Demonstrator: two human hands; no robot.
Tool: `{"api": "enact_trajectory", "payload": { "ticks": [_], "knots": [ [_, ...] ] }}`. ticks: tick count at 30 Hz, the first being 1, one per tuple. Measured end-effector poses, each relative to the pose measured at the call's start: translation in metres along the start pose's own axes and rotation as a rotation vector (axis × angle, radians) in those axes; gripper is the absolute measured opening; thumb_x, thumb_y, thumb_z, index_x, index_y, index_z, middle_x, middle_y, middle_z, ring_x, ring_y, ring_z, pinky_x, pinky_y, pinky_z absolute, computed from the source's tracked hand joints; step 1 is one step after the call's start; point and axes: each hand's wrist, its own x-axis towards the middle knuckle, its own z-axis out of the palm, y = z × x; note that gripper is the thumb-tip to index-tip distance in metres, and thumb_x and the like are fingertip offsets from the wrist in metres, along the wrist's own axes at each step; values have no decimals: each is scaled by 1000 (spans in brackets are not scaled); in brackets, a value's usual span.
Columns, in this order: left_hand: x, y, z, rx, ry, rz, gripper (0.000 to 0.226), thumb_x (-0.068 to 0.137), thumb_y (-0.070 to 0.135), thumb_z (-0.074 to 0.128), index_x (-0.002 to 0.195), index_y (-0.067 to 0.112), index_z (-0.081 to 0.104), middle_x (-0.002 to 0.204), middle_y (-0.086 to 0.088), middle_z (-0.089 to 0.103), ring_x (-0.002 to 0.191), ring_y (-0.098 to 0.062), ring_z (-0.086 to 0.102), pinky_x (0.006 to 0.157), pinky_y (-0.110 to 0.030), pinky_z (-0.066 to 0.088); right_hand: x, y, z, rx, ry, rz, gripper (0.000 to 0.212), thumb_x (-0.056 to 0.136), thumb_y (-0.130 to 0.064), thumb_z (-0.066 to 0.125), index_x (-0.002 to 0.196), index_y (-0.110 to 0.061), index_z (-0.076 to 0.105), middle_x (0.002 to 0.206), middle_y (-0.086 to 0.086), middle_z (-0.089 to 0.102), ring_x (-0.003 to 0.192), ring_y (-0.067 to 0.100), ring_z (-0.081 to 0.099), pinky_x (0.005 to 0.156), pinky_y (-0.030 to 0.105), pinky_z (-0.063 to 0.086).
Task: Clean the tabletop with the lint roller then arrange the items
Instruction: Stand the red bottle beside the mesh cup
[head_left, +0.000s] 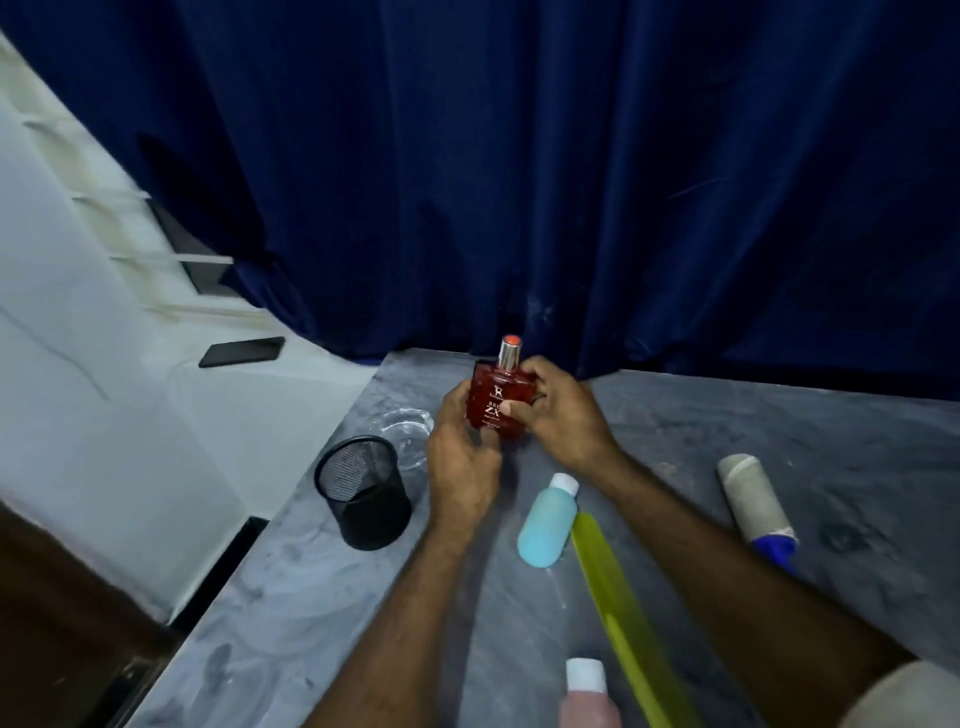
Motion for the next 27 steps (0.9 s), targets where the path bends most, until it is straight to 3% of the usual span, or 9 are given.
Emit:
{"api": "enact_trajectory", "payload": {
  "ticks": [2, 4, 9, 13, 18, 22, 27],
  "knots": [
    [4, -9, -4, -53, -5, -28, 66, 76, -6, 54, 138, 16, 62, 117, 20, 71, 109, 11, 66, 93, -8, 49, 1, -2, 12, -38, 20, -9, 39, 75, -37, 75, 109, -32, 57, 92, -1, 76, 78, 24, 72, 81, 52, 60],
    [9, -18, -5, -93, -12, -40, 70, 72, -4, 50, 139, 12, 62, 116, 22, 70, 107, 14, 66, 91, -6, 48, 1, -3, 21, -91, 38, -8, 39, 83, -27, 78, 117, -32, 59, 97, 2, 76, 82, 22, 73, 83, 48, 62],
    [14, -46, 0, -97, 3, -108, 75, 73, -15, 47, 139, 18, 61, 118, 13, 72, 112, -2, 70, 96, -25, 57, 5, -2, 32, -168, 12, 11, 43, 90, -24, 76, 128, -30, 58, 109, 2, 75, 95, 18, 73, 88, 44, 62],
    [14, -47, -3, -68, 10, -176, 76, 78, -19, 47, 142, 21, 59, 122, 7, 73, 115, -5, 70, 101, -33, 59, 5, -5, 36, -208, -13, -9, 45, 92, -23, 75, 132, -30, 57, 116, 3, 73, 100, 18, 73, 91, 44, 62],
    [7, -52, -3, -54, 12, -255, 79, 80, -15, 49, 140, 35, 59, 124, 12, 72, 117, -3, 68, 103, -38, 58, 5, 0, 41, -223, -23, -6, 47, 92, -19, 74, 136, -24, 57, 122, 8, 72, 105, 22, 72, 92, 45, 61],
    [6, -59, -4, -17, -1, -250, 78, 74, 2, 50, 142, 40, 56, 129, 13, 71, 122, -6, 67, 107, -43, 56, 3, 4, 43, -209, -18, -6, 47, 93, -17, 74, 137, -23, 56, 125, 9, 71, 109, 22, 71, 94, 46, 61],
    [2, -49, -4, 22, 11, -251, 76, 82, -4, 54, 143, 40, 54, 129, 15, 70, 120, -5, 67, 104, -41, 58, 5, 6, 44, -206, -15, 4, 48, 92, -17, 74, 137, -24, 57, 125, 9, 71, 108, 22, 71, 95, 46, 60]
  ]
}}
